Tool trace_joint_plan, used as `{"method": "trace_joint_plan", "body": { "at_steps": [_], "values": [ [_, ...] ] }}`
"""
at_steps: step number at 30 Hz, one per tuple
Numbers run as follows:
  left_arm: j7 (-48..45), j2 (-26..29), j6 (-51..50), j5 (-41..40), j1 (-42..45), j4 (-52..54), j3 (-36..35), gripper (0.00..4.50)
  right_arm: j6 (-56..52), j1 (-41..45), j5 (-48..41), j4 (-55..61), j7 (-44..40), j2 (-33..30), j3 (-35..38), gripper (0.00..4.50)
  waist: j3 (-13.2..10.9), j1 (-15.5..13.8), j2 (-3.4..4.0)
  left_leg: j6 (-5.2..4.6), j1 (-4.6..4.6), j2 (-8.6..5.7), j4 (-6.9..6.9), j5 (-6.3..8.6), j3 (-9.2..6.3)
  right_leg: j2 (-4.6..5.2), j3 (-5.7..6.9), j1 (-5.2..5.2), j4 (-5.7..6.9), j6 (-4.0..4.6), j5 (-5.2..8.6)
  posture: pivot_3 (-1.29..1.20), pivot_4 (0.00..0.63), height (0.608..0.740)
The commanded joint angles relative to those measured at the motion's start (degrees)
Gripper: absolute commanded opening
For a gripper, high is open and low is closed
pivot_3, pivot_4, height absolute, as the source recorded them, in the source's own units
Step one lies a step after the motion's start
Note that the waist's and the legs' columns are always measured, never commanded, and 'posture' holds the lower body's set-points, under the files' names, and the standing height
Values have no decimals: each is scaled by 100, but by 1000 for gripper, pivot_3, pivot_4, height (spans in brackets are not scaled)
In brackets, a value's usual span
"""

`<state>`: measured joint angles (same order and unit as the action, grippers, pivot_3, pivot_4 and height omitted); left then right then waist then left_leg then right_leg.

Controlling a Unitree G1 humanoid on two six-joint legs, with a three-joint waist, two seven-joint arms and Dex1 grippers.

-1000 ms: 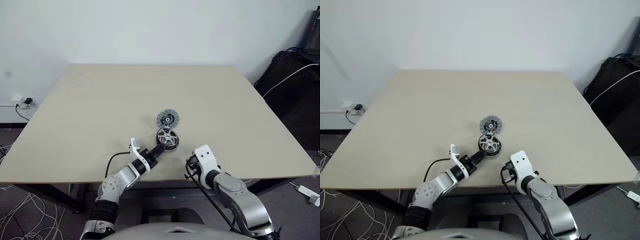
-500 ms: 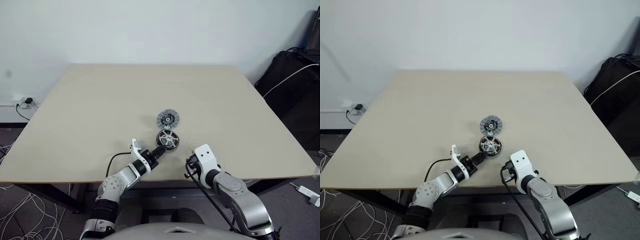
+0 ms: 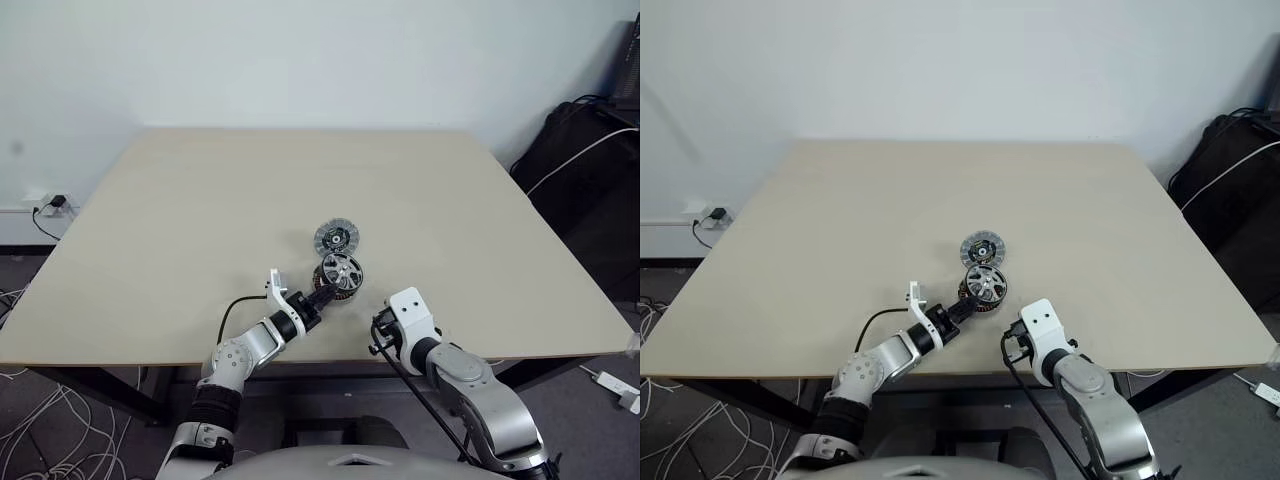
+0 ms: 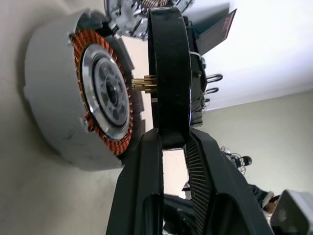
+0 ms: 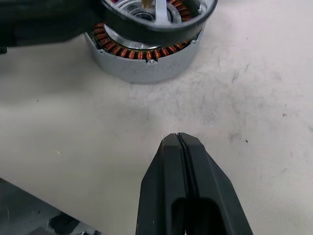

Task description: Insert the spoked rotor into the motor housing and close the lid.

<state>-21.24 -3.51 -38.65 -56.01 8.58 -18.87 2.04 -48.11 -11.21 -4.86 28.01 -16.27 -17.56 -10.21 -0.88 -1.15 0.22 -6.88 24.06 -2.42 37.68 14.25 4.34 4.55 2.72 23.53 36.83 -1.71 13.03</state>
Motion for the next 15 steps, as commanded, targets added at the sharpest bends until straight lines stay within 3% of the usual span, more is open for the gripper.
{"method": "trace_joint_plan", "body": {
  "at_steps": [1,2,3,13,15],
  "values": [
    [-12,-839,-79,101,243,-98,102,415,47,100,-30,183,38,10,104,0,0,-1,0,0,0,0,0,0,0,0,0,0,0,0,0,0,0,740],
    [-19,-845,-77,118,248,-119,100,415,50,102,-30,181,41,11,104,0,0,0,-1,0,0,0,0,0,0,0,0,0,0,0,0,0,0,740],
    [-22,-852,-72,129,247,-127,95,1140,55,101,-30,179,42,12,103,0,0,0,0,0,0,0,0,0,0,-1,0,0,0,0,0,0,0,740],
    [-52,-756,159,-72,-3,538,-138,4336,58,98,-35,162,47,12,116,0,1,15,0,0,-2,0,4,0,0,4,1,-5,1,-10,-8,0,0,740],
    [-43,-703,220,-60,-100,735,-161,4470,62,109,-35,144,45,19,105,0,0,44,0,0,-4,0,3,0,0,4,1,-4,1,-18,-16,0,0,740]
  ]
}}
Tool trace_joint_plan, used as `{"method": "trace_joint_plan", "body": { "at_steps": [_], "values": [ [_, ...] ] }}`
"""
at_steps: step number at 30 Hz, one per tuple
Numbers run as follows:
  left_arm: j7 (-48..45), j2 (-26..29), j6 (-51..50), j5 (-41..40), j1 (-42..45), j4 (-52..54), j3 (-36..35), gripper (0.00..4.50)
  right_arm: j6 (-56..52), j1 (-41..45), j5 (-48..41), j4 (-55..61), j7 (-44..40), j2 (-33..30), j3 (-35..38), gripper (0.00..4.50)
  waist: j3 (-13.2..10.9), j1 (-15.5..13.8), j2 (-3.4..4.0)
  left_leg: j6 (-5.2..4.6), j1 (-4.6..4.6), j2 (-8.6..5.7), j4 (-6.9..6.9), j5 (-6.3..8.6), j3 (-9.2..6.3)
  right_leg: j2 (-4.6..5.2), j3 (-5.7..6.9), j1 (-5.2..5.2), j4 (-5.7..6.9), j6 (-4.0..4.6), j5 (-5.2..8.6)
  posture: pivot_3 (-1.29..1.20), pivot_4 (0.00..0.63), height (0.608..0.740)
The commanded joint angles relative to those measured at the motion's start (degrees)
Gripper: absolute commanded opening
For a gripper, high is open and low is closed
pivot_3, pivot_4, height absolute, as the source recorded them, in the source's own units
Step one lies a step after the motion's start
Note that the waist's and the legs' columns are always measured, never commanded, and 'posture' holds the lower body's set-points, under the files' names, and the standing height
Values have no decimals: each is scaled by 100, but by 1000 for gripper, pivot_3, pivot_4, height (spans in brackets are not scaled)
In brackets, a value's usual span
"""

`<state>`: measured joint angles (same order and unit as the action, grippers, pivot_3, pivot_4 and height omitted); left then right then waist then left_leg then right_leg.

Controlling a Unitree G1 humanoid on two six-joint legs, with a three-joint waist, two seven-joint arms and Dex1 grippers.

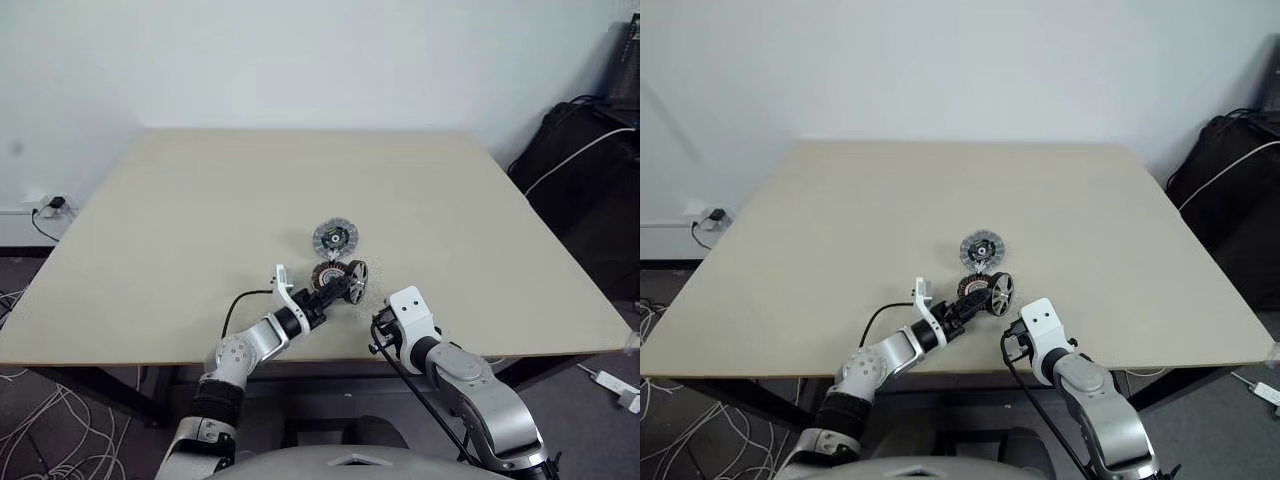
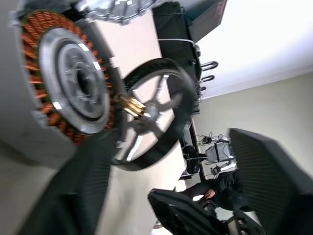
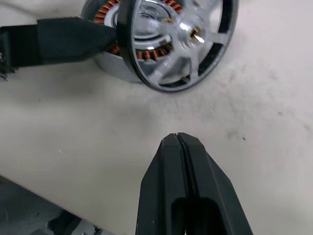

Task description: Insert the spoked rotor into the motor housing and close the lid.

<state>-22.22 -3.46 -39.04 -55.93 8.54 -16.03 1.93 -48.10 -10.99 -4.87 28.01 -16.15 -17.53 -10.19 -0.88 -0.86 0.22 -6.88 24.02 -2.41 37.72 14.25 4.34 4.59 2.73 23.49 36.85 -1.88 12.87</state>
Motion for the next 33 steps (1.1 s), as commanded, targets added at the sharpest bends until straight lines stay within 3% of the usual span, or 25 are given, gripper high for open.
{"method": "trace_joint_plan", "body": {
  "at_steps": [1,15,18,24,29,31,33],
  "values": [
    [60,-694,276,-60,-128,514,-151,4470,62,91,-34,140,34,18,99,0,-1,16,-1,0,-3,1,0,0,0,0,0,0,0,-6,1,0,0,740],
    [-550,-47,1729,1404,-1036,2338,564,4470,413,245,78,-180,257,215,141,0,-1,-15,6,2,13,0,-9,-1,3,-1,0,14,-23,8,-4,0,0,740],
    [-425,205,2014,1922,-1247,2532,575,3841,469,276,76,-231,265,215,157,0,-4,-12,12,2,13,0,-13,0,3,-2,1,16,-22,8,-4,0,0,740],
    [-204,692,2460,2962,-1592,2565,656,1832,588,347,54,-362,266,210,252,0,-11,-8,23,1,9,1,-18,0,2,-4,1,18,-15,10,-1,0,0,740],
    [296,957,3647,4443,-1748,2203,847,162,725,515,37,-506,270,227,358,0,-15,-26,26,1,10,0,-18,0,4,-1,1,17,-16,9,-1,0,0,740],
    [497,1059,4134,5004,-1778,2009,953,34,736,579,-34,-490,137,185,324,0,-14,-37,29,1,9,0,-20,0,4,-1,1,17,-17,10,-2,0,0,740],
    [569,992,4282,5075,-1815,1904,940,0,734,634,-87,-428,60,188,288,404,-14,-42,30,1,9,0,-24,0,5,-2,1,21,-17,10,-2,0,0,740]
  ]
}}
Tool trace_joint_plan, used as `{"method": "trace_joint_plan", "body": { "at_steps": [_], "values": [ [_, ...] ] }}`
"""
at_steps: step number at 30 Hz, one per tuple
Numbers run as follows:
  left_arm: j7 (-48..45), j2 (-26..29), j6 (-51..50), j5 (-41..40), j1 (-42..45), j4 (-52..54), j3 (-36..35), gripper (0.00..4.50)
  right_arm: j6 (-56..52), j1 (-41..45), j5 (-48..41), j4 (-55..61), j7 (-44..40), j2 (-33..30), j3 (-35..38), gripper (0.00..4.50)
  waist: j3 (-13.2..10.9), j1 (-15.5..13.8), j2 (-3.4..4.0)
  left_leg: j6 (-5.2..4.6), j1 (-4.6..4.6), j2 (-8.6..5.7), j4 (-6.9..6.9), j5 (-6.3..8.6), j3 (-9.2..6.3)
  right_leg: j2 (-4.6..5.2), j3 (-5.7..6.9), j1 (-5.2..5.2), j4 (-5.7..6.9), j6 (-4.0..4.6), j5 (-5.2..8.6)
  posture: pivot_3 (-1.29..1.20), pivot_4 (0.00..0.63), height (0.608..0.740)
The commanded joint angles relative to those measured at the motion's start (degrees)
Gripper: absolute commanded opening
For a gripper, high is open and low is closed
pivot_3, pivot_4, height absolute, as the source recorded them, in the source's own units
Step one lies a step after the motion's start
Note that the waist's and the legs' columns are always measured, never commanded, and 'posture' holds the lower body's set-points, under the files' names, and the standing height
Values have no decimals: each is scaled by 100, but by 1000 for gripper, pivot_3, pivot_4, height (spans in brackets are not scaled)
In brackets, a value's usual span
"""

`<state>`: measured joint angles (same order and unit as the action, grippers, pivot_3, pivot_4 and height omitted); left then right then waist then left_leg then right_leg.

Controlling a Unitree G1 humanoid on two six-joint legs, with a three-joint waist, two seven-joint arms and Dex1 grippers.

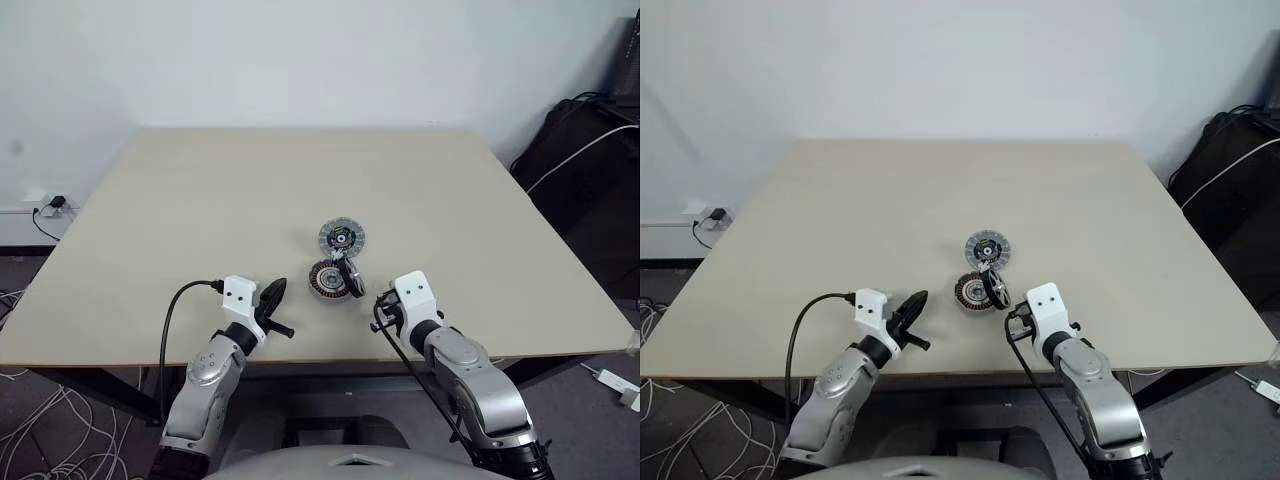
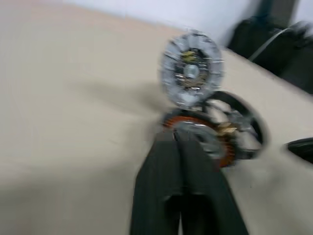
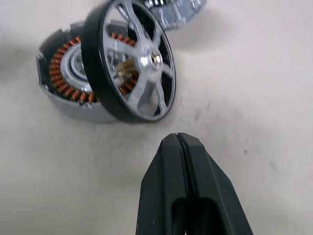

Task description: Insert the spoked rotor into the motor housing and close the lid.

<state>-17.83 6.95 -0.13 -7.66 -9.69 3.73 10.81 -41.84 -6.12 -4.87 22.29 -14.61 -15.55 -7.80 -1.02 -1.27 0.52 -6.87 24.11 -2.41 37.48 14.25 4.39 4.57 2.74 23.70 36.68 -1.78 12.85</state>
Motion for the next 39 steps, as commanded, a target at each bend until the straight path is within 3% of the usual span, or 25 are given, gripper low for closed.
{"method": "trace_joint_plan", "body": {
  "at_steps": [1,5,17,39],
  "values": [
    [113,-92,404,207,-7,-98,42,0,103,169,-112,179,-133,-2,31,653,0,-1,1,0,0,0,-2,0,0,0,0,1,-1,0,0,0,0,740],
    [123,-164,480,250,-38,-170,50,0,111,223,-117,368,-230,11,-126,1913,-2,-1,2,-1,1,1,-4,1,0,1,1,3,-1,3,2,0,0,740],
    [47,-227,439,194,-6,-273,27,0,379,549,429,182,-41,128,-913,1913,-2,3,1,-1,1,1,-3,0,0,2,3,3,0,3,3,0,0,740],
    [-3,-337,430,95,8,-307,-45,0,644,842,821,-407,54,249,-950,1913,-1,5,0,-1,-1,0,3,0,0,1,4,1,8,3,2,0,0,740]
  ]
}}
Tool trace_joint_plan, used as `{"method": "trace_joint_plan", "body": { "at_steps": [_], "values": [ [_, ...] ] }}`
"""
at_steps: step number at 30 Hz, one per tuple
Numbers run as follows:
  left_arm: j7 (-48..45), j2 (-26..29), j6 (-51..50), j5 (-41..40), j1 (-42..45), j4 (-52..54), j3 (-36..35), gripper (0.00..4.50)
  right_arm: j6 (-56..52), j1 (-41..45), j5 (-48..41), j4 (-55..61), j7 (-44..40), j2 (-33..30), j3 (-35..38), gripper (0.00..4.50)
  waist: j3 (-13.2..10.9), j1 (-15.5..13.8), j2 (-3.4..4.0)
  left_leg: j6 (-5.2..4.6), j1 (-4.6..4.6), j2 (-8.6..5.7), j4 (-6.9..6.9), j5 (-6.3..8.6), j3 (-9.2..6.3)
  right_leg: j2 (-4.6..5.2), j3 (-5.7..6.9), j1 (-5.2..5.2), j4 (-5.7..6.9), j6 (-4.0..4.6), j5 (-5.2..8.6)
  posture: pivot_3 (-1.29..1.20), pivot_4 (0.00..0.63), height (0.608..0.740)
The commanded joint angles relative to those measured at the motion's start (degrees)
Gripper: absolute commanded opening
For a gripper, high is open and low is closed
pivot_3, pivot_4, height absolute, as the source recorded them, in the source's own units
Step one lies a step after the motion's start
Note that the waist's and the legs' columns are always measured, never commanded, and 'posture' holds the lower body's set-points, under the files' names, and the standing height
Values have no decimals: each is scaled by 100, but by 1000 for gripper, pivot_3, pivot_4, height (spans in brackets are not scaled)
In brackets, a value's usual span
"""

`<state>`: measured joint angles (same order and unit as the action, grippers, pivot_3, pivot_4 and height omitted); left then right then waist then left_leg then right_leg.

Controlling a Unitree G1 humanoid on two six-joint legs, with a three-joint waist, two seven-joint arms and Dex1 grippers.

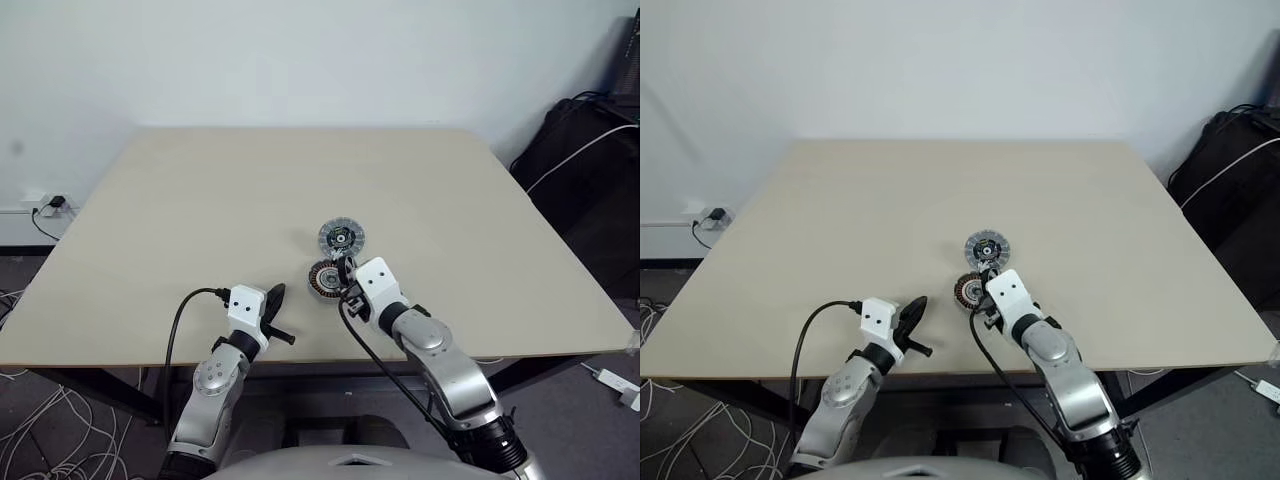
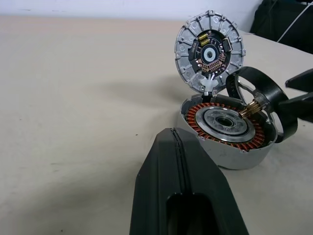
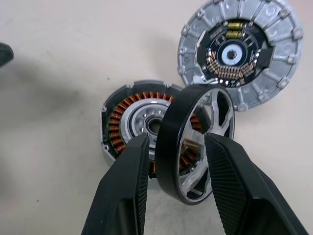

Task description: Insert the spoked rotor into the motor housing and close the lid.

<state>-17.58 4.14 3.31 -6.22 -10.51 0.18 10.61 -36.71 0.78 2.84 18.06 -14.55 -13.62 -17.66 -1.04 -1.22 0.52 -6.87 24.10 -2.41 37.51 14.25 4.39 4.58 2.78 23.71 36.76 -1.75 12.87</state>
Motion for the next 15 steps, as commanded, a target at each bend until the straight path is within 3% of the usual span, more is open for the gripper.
{"method": "trace_joint_plan", "body": {
  "at_steps": [1,13,15],
  "values": [
    [-31,-57,85,-56,94,45,-28,0,136,175,66,-29,52,70,32,1913,0,1,0,0,0,0,0,0,0,0,0,0,0,0,0,0,0,740],
    [-22,-90,99,-106,84,71,-13,0,175,349,231,-357,74,127,67,1913,1,3,0,0,-1,0,3,0,0,-1,0,0,4,0,0,0,0,740],
    [-21,-101,101,-113,84,70,-18,0,171,356,239,-367,79,130,73,1523,1,4,0,0,-1,0,4,0,0,-1,0,-1,4,0,0,0,0,740]
  ]
}}
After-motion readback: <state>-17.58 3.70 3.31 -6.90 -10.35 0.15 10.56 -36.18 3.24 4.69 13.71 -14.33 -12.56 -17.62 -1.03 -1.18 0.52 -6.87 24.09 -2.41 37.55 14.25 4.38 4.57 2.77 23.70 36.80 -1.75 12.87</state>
